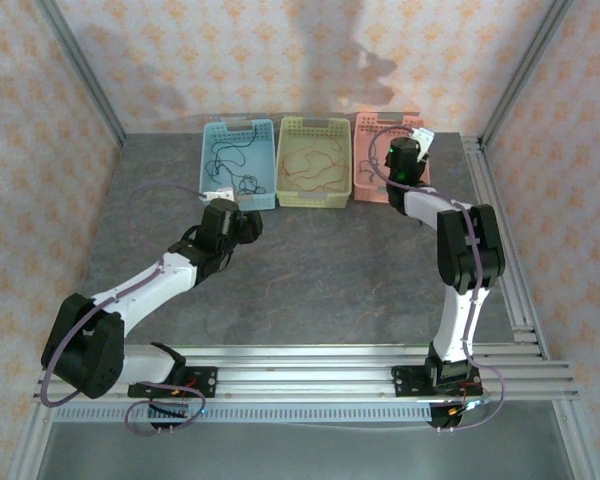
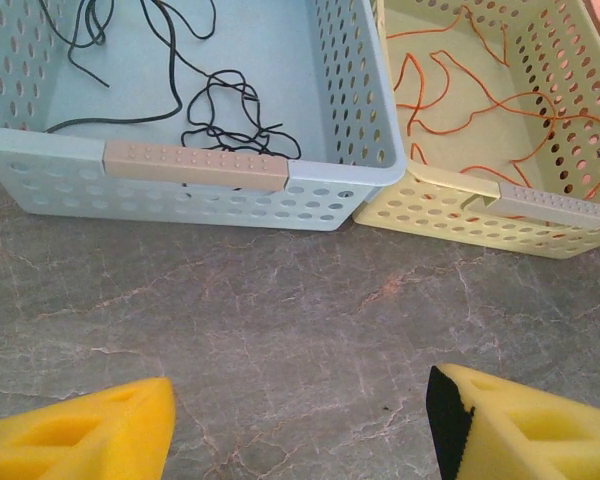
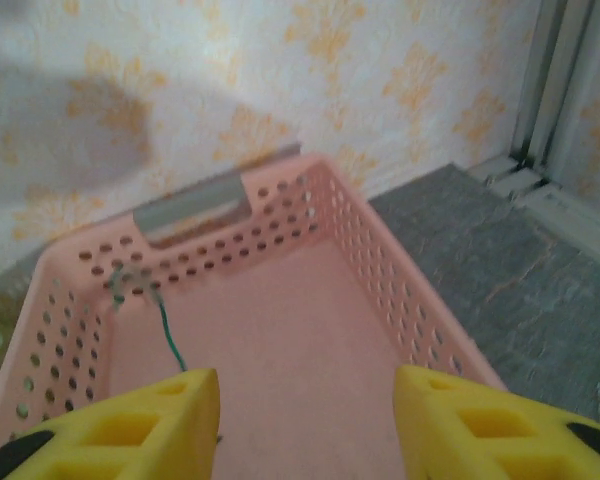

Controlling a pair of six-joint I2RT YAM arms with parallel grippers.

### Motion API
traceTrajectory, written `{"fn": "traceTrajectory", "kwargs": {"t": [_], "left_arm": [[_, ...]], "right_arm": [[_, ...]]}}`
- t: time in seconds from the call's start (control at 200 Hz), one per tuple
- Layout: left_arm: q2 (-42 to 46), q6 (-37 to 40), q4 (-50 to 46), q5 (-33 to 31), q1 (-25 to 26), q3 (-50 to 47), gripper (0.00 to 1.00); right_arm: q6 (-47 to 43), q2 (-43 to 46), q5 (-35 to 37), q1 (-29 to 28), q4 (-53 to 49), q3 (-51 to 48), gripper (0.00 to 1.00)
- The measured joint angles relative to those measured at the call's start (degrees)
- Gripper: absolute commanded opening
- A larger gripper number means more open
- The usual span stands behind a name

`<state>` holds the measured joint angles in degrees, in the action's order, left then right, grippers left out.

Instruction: Untangle the cables

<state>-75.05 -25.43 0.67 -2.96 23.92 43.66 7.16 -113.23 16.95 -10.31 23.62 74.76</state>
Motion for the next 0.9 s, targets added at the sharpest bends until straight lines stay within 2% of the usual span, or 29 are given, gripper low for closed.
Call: {"fn": "traceTrajectory", "kwargs": {"t": [0.165, 0.42, 0.525, 0.776, 0.901], "left_arm": [[0.2, 0.0, 0.0, -0.2, 0.4, 0.0, 0.68], [0.6, 0.0, 0.0, -0.5, 0.4, 0.0, 0.68], [0.6, 0.0, 0.0, -0.5, 0.4, 0.0, 0.68], [0.6, 0.0, 0.0, -0.5, 0.4, 0.0, 0.68], [0.6, 0.0, 0.0, -0.5, 0.4, 0.0, 0.68]], "right_arm": [[-0.3, 4.6, -0.9, 0.2, -0.6, -4.5, 0.49], [7.3, 23.4, 0.5, 3.4, -0.7, -20.7, 0.49], [10.2, 28.5, 1.7, 3.9, -0.3, -26.8, 0.49], [17.0, 30.9, -3.6, 10.4, -3.6, -34.8, 0.49], [18.4, 29.2, -7.1, 10.8, -4.4, -34.9, 0.50]]}}
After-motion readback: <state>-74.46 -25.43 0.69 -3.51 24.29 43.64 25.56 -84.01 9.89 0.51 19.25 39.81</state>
